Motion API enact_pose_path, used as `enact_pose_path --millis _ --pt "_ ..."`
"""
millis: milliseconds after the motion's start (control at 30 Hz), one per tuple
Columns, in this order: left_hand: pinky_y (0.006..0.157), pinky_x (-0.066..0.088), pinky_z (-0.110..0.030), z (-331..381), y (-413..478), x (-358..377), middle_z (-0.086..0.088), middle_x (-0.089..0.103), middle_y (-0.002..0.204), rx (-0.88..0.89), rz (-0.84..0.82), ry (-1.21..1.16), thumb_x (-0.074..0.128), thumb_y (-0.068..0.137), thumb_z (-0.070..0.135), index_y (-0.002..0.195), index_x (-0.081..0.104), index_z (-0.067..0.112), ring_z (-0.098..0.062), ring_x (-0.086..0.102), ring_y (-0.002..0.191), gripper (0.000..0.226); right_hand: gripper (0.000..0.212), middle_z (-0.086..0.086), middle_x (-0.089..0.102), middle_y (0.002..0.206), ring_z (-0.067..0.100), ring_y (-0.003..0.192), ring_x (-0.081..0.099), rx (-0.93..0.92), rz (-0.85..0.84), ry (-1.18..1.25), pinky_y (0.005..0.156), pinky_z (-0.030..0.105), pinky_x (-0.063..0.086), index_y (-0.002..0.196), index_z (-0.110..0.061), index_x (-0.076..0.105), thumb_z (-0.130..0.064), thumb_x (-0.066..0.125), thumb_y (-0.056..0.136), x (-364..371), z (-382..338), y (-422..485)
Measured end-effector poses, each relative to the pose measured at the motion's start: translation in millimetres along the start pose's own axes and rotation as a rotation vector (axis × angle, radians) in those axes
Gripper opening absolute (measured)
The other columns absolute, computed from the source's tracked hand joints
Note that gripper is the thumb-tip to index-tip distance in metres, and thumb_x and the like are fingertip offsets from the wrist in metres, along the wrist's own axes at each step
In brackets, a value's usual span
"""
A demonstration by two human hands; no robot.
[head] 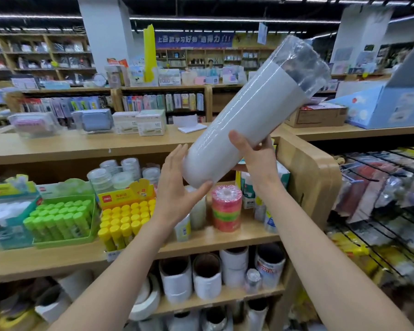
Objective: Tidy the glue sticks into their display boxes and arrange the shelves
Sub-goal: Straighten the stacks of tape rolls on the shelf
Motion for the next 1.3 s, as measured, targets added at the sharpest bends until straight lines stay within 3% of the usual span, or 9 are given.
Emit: enact_pose_path --millis 167,267,433,567,733,800,933,1133,1300 --pt "0.095 0.039 -0.031 25.8 -39.2 -21.0 -0.006 0.051 0.130 0.011 0.011 0.164 0.069 0.065 0.070 0.151 0.028 0.015 -0.017 0.046 0.118 0.110 0.086 -0.008 0.062 0.113 0.007 0.100 0.066 -0.036 -0.061 -0.139 0.090 0.045 0.056 0.123 -0.030 0.034 -0.052 0.088 0.060 5.6 -15.9 -39.2" --pt "0.092 0.038 -0.026 39.3 -73.7 -29.0 -0.001 0.051 0.128 -0.023 0.019 0.159 0.069 0.065 0.069 0.147 0.035 0.018 -0.015 0.046 0.116 0.102 0.087 -0.010 0.064 0.107 0.008 0.098 0.066 -0.062 -0.118 -0.253 0.091 0.045 0.055 0.128 -0.031 0.027 -0.059 0.081 0.066 8.8 -15.6 -69.7" --pt "0.081 0.042 -0.011 70.7 -151.2 -52.5 0.018 0.052 0.126 -0.153 0.118 0.099 0.079 0.066 0.056 0.140 0.039 0.027 0.002 0.051 0.107 0.089 0.106 -0.018 0.058 0.122 0.007 0.110 0.062 -0.116 -0.269 -0.338 0.094 0.046 0.052 0.142 -0.038 0.014 -0.076 0.069 0.059 16.8 -2.2 -135.2" --pt "0.089 0.051 -0.032 68.9 -218.0 -88.2 0.014 0.058 0.127 -0.337 0.178 0.143 0.083 0.061 0.054 0.141 0.042 0.029 -0.006 0.056 0.113 0.093 0.118 -0.014 0.035 0.150 0.005 0.127 0.050 -0.121 -0.478 -0.287 0.103 0.046 0.048 0.148 -0.044 -0.004 -0.062 0.079 0.066 36.9 9.6 -198.1" --pt "0.087 0.054 -0.032 63.3 -287.5 -145.9 0.019 0.057 0.123 -0.485 0.190 0.112 0.079 0.058 0.062 0.137 0.042 0.034 -0.001 0.056 0.109 0.091 0.121 -0.062 0.027 0.119 -0.018 0.113 0.046 -0.177 -0.654 -0.299 0.103 0.039 0.046 0.151 -0.038 -0.013 -0.042 0.081 0.076 81.4 15.6 -269.8" --pt "0.085 0.053 -0.028 56.6 -314.9 -172.7 0.019 0.057 0.120 -0.541 0.187 0.114 0.077 0.057 0.064 0.136 0.041 0.036 0.000 0.057 0.105 0.090 0.121 -0.057 0.025 0.127 -0.008 0.122 0.047 -0.176 -0.686 -0.283 0.105 0.042 0.045 0.151 -0.039 -0.013 -0.047 0.080 0.075 108.4 20.0 -298.1" --pt "0.083 0.054 -0.027 30.2 -376.5 -240.2 0.020 0.061 0.112 -0.676 0.201 0.061 0.080 0.056 0.063 0.128 0.045 0.040 0.003 0.059 0.100 0.083 0.121 -0.015 0.025 0.157 0.013 0.138 0.040 -0.156 -0.731 -0.262 0.110 0.046 0.040 0.152 -0.039 -0.003 -0.057 0.081 0.066 181.3 33.5 -359.6" --pt "0.071 0.046 -0.007 -15.5 -472.0 -384.6 0.024 0.058 0.112 -0.811 0.287 0.039 0.085 0.074 0.033 0.131 0.040 0.037 0.019 0.055 0.093 0.073 0.111 -0.021 0.039 0.138 -0.007 0.118 0.047 -0.048 -0.812 -0.122 0.095 0.021 0.044 0.149 -0.035 0.016 -0.038 0.089 0.065 327.3 60.8 -478.2" --pt "0.074 0.048 -0.008 -60.2 -525.8 -497.9 0.023 0.055 0.121 -0.895 0.303 0.062 0.083 0.066 0.049 0.132 0.035 0.044 0.019 0.054 0.097 0.081 0.111 -0.030 0.041 0.132 0.006 0.122 0.051 0.027 -0.850 -0.081 0.102 0.042 0.048 0.145 -0.047 0.021 -0.045 0.091 0.058 443.4 79.9 -556.6"
Point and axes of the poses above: each hand's wrist, its own y-axis towards the middle knuckle, its own x-axis out of the palm, z = x × y, the point moved 6 cm from there along y, towards the middle knuckle
